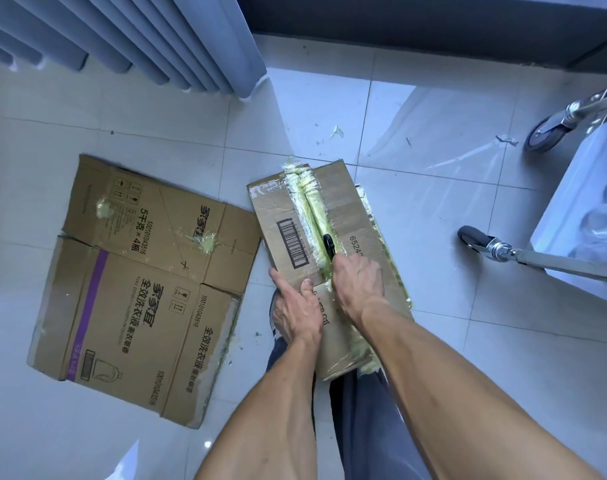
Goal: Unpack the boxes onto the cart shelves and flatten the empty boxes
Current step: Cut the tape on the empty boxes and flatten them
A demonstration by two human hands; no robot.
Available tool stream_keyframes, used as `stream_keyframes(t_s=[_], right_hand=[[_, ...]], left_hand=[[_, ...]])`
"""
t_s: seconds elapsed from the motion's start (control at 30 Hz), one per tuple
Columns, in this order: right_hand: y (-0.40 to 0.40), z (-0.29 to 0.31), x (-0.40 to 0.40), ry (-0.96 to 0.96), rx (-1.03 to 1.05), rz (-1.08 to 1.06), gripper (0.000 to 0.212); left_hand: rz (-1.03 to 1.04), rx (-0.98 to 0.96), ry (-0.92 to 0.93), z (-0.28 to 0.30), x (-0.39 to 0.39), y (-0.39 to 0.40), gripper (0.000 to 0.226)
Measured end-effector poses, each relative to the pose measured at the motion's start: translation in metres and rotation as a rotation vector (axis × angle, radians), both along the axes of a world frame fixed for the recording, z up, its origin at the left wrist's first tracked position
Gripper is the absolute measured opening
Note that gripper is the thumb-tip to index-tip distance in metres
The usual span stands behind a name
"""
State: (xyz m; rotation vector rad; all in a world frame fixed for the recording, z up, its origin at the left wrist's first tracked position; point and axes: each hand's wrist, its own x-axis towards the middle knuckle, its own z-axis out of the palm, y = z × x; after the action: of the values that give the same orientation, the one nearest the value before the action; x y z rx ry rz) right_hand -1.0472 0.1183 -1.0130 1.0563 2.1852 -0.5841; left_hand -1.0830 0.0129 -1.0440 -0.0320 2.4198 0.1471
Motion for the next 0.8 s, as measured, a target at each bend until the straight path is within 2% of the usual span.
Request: stream_keyframes(t_s=[0.07,0.2,0.43,0.7,0.8], right_hand=[[0.010,0.000,-0.005,-0.022,-0.042,0.028,0.032],[0.016,-0.004,-0.006,-0.027,-0.122,0.040,0.021],[-0.030,0.001,0.020,-0.092,-0.131,0.084,0.021],[-0.064,0.020,0.037,-0.143,-0.154,-0.033,0.029],[-0.076,0.026,0.030,-0.113,-0.150,-0.139,0.037]], left_hand=[[-0.008,0.015,-0.001,0.002,0.001,-0.001,0.076],[-0.019,0.032,-0.014,0.004,0.002,-0.005,0.076],[0.044,0.046,-0.021,-0.001,-0.009,-0.017,0.072],[0.042,0.072,-0.047,0.004,-0.013,-0.029,0.071],[0.130,0.061,-0.050,0.010,-0.017,-0.023,0.073]])
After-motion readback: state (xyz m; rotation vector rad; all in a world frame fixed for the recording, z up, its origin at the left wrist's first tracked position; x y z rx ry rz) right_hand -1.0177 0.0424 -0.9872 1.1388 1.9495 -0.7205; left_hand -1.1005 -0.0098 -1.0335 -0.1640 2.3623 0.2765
